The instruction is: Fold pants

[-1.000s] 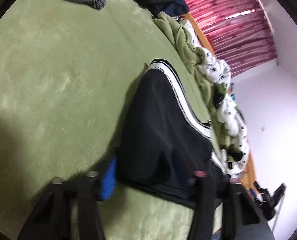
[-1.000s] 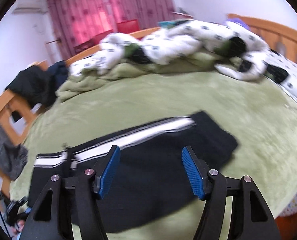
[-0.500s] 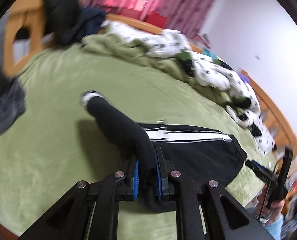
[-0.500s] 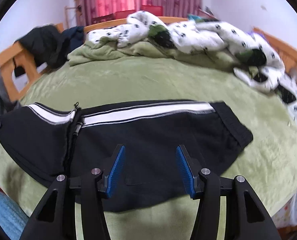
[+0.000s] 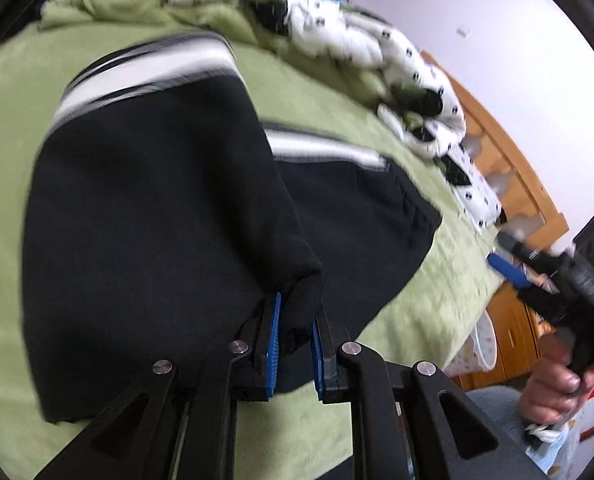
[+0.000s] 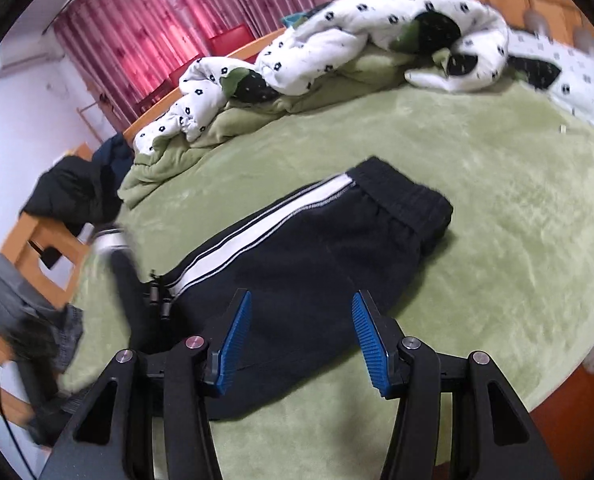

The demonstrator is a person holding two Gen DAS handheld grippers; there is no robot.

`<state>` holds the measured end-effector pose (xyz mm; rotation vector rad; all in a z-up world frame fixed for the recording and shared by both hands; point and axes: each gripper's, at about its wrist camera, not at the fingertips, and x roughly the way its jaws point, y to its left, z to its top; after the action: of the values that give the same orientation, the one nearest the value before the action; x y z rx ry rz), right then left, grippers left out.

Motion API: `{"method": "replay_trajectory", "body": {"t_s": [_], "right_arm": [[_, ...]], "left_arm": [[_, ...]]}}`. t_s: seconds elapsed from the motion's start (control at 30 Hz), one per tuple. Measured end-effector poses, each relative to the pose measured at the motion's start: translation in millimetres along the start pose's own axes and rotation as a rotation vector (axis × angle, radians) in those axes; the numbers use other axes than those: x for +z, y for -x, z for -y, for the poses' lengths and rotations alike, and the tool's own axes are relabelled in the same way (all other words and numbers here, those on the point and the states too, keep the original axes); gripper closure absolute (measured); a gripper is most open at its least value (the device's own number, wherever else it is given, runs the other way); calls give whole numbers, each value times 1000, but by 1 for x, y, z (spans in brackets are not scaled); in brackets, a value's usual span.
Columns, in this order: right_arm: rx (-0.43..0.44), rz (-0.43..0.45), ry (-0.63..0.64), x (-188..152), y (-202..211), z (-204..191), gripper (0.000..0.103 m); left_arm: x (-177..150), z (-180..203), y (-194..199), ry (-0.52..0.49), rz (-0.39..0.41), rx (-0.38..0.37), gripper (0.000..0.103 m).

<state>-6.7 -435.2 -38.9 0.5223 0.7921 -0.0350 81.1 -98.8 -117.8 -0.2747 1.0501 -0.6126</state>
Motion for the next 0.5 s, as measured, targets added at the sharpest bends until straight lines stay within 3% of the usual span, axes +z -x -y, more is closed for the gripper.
{"method": "replay_trajectory", "body": {"t_s": [0.17, 0.23, 0.3, 0.33, 0.5], "right_arm": [[32, -20, 21, -1, -1, -11, 51], [7, -16, 92, -4, -4, -27, 51], [-17, -22, 167, -8, -9, -43, 51], [-25, -33, 204, -11, -14, -51, 51], [-22, -133, 340, -22, -48, -84, 51]], "left_arm": [[-9, -10, 8, 39, -109, -117, 79], [-11, -11, 36, 21, -74, -162, 60], [-12, -16, 65, 1, 4, -113, 42], [-13, -21, 82, -7, 65, -79, 38], [-18, -51, 120, 3, 205, 245, 38]]}}
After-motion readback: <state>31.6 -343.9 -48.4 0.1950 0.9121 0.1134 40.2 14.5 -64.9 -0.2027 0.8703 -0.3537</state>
